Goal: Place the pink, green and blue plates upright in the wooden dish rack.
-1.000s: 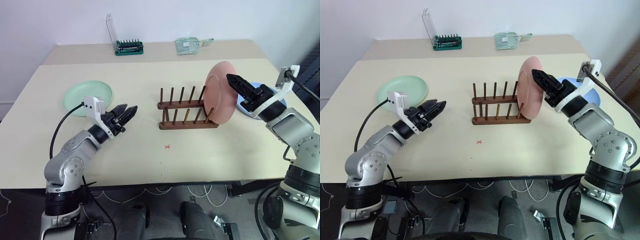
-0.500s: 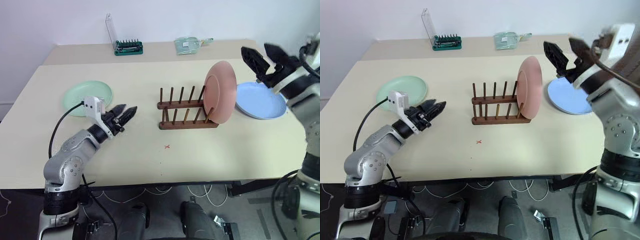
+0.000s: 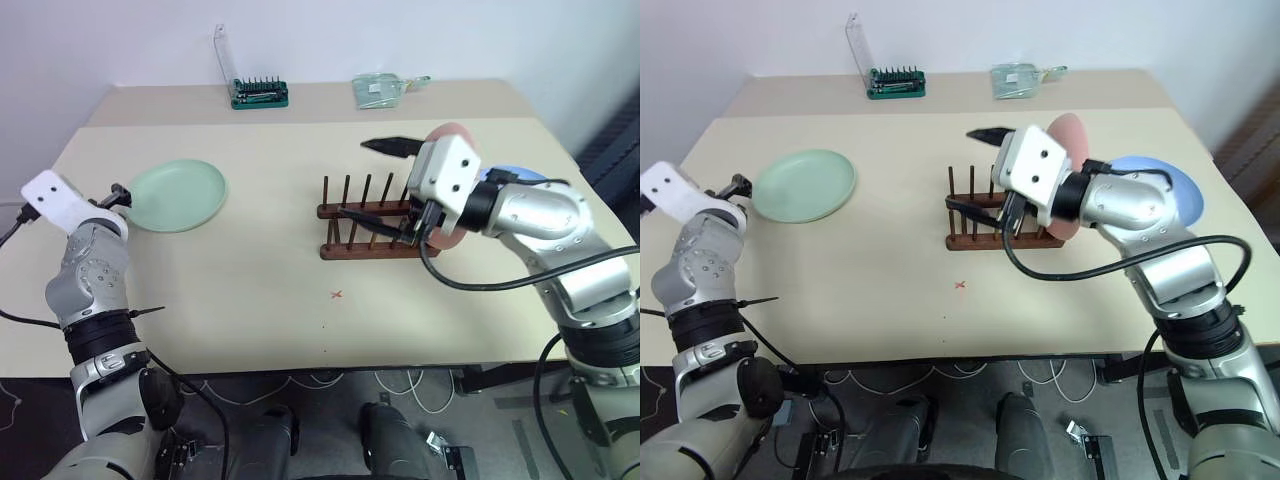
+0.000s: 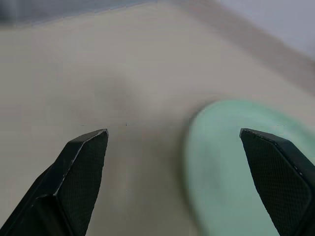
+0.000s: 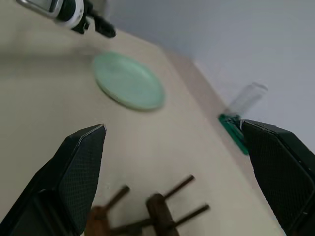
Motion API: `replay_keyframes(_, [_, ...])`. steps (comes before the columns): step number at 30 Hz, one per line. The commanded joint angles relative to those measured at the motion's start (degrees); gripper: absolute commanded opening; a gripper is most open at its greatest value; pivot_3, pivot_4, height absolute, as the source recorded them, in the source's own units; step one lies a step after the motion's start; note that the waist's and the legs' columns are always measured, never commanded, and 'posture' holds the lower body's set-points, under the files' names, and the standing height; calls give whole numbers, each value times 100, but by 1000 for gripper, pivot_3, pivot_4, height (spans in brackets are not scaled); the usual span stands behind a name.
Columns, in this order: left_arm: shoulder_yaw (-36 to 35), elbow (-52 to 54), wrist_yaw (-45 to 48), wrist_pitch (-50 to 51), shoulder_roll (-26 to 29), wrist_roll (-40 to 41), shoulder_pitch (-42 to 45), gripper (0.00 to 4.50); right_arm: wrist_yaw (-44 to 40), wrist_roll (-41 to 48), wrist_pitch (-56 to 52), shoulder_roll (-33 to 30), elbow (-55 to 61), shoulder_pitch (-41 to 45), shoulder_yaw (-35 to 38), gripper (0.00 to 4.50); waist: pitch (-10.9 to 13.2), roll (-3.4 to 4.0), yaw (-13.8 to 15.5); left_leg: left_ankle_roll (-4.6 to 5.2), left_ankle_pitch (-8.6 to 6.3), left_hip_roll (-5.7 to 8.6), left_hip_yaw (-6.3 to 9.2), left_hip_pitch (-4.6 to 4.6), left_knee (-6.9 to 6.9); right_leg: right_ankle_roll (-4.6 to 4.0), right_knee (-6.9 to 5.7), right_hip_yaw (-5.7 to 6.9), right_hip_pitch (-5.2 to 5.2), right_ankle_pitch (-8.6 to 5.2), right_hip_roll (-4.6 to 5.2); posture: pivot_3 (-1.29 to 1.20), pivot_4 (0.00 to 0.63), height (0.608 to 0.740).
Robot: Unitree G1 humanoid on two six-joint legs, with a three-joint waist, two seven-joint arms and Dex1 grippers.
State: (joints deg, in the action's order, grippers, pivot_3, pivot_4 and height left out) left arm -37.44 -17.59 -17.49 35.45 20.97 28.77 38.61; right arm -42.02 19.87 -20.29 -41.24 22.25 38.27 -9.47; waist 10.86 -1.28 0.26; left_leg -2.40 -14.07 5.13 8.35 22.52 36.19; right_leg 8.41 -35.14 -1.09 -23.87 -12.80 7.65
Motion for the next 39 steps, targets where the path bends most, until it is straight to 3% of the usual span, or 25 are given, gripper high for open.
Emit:
replay_keyframes(1, [-195, -438, -94, 181, 16, 293, 474, 4402, -21, -146, 134, 112, 136, 0, 117, 4500, 0, -8, 53, 0, 0, 0, 1, 0, 0, 0, 0, 1, 1, 0, -1, 0, 150, 740])
replay_keyframes(8, [-225, -1095, 246, 488, 44, 614, 845, 4402, -61, -314, 103, 223, 179, -104, 160, 4500, -2, -11, 4, -1, 1, 0, 0, -3, -4, 0, -4, 1, -2, 1, -2, 0, 150, 740])
replay_keyframes(9, [-288, -1091, 171, 472, -25, 676, 859, 4174, -42, -335, 88, 242, 210, -137, 162, 4500, -2, -11, -12, -2, 1, -1, -1, -3, -4, 0, -4, 1, -2, 1, -2, 0, 150, 740])
replay_keyframes(12, [-370, -1039, -38, 440, -149, 750, 840, 3180, 8, -395, 56, 281, 265, -208, 159, 4500, -2, -11, -42, -4, 2, -3, -1, -4, -5, -1, -6, 1, -3, 1, -2, 0, 150, 740])
replay_keyframes(18, [-255, -902, -57, 473, -168, 711, 760, 134, 9, -492, 58, 332, 256, -223, 175, 4500, -2, -11, -91, -5, 3, -3, -1, -4, -4, -2, -8, 1, -4, 2, -2, 0, 150, 740])
replay_keyframes(23, [1299, 923, 1482, -499, -57, 82, 614, 51, 108, -1320, 591, 338, -222, -96, -169, 4500, 4, -21, -74, -29, 17, -2, -3, -2, -4, -4, -6, 0, -3, 4, -2, 0, 150, 740])
replay_keyframes(28, [2219, 2183, 1796, -337, 60, -280, 681, 51, 309, -2083, 1081, 685, -825, 411, -540, 4500, 5, -20, -124, -31, 17, -3, -13, -3, -7, -5, -3, -8, -6, 4, -1, 0, 150, 740])
replay_keyframes(33, [2493, 2832, 1587, 194, -212, -167, 929, 51, 682, -3344, 2063, 820, -1666, 834, -1079, 4500, 5, -19, -135, -33, 19, -8, -18, -6, -12, -5, -8, -14, -14, 4, -8, 0, 150, 740])
replay_keyframes(39, [2497, 3369, 1351, 928, -737, 248, 1182, 51, 1062, -3964, 2594, 985, -2138, 1004, -1074, 4500, 6, -20, -104, -38, 22, -6, -18, -2, -9, -6, -6, -15, -14, 5, -7, 0, 150, 740])
